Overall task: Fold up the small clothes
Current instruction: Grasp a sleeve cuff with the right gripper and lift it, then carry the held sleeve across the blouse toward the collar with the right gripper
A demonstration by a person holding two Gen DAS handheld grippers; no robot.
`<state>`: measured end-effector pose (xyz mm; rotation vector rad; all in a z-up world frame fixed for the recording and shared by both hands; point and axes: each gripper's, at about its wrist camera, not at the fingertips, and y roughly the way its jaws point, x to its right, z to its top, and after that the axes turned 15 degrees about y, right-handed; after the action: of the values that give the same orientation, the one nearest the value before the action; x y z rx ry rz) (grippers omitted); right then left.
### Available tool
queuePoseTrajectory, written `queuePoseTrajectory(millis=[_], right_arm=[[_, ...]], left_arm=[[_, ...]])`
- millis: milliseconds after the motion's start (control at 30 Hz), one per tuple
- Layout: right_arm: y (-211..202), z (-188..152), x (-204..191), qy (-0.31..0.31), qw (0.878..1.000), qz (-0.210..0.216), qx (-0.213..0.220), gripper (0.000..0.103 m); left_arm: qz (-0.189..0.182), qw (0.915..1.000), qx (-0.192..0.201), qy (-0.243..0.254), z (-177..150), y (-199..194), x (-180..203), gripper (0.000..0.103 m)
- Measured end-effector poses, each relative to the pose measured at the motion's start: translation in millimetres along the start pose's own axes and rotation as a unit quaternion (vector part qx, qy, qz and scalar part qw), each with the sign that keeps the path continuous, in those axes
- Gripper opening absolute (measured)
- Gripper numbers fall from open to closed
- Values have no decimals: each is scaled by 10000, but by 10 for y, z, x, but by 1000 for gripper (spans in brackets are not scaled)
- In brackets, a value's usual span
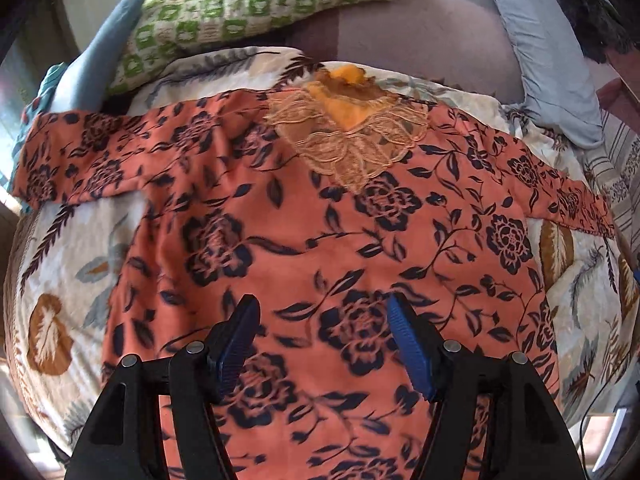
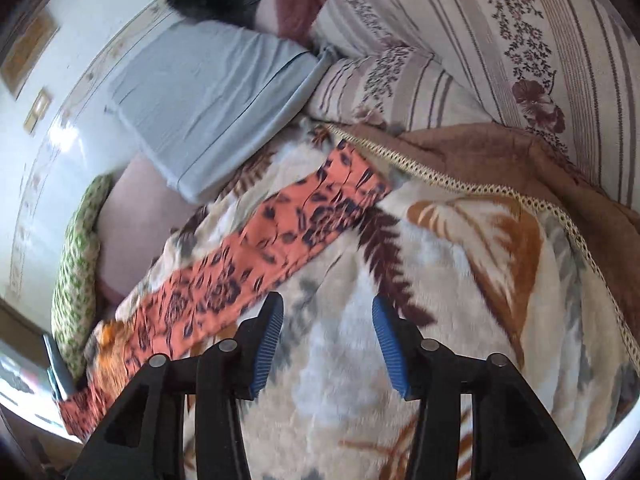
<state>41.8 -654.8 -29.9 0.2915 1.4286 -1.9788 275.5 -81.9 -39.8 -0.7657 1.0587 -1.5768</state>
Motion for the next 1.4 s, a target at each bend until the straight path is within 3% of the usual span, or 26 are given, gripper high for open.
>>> queuePoseTrajectory(millis=[133, 267, 400, 433, 467, 500, 567, 700, 900, 1233, 1400], right_arm=[[599, 390, 55, 500, 9986, 17, -152, 52], [1057, 544, 138, 916, 9955, 135, -189, 52], [1311, 577, 155, 959, 9950, 258, -41, 51], [1330, 576, 134, 856, 9961, 218, 18, 44], [1352, 581, 111, 734, 9972, 121, 26, 18], [1364, 577, 88, 624, 9980, 59, -30, 9], [1258, 535, -34, 350, 9992, 46, 167, 9], [960, 382, -541, -470, 9974, 355, 420, 9], [713, -249, -1546, -1411, 9832, 1151, 126, 9], [846, -1957, -2885, -2185, 9507, 1963, -993, 9], [981, -2989, -3395, -2690, 9257, 2033, -1713, 9]], left_arm=[[-440, 9987, -202, 151, 735, 516, 619, 65], [-658, 9970, -333, 227, 1341, 961, 1072, 65], [-782, 9958, -469, 16, 1688, 1411, 1292, 65], [-775, 9954, -570, -29, 1735, 1507, 1355, 65], [-751, 9947, -696, -42, 1766, 1637, 1386, 65], [-682, 9943, -822, -21, 1782, 1735, 1433, 64], [-548, 9957, -733, 100, 1830, 1815, 1425, 64], [-861, 9945, -602, 7, 1737, 1647, 1235, 64], [-861, 9940, -305, -597, 1322, 1245, 483, 65], [-584, 9918, -72, -1131, 352, 675, -718, 65], [-46, 9922, 393, -1184, -21, 294, -1023, 65]])
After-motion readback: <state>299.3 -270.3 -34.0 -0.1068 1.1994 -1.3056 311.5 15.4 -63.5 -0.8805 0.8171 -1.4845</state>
